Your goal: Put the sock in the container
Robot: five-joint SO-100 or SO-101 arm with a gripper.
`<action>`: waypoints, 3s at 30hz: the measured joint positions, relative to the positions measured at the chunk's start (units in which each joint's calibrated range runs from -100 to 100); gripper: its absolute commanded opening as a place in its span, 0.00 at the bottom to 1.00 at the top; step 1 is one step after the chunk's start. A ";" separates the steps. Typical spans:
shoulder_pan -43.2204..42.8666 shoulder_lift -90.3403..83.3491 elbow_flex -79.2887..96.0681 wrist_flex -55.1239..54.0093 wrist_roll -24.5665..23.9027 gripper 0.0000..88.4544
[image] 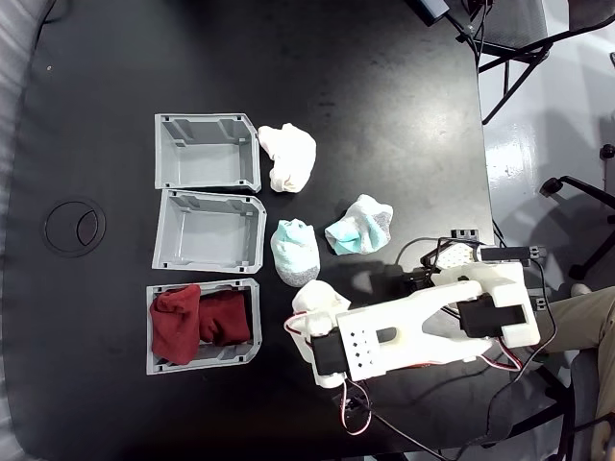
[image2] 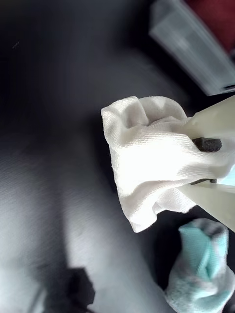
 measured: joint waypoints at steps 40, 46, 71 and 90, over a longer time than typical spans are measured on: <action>35.03 -9.21 -23.06 3.03 3.03 0.02; 35.13 -9.21 -23.06 -2.61 3.03 0.02; 26.98 8.29 -34.05 -19.43 0.47 0.02; 29.52 14.40 -39.82 -19.43 0.47 0.13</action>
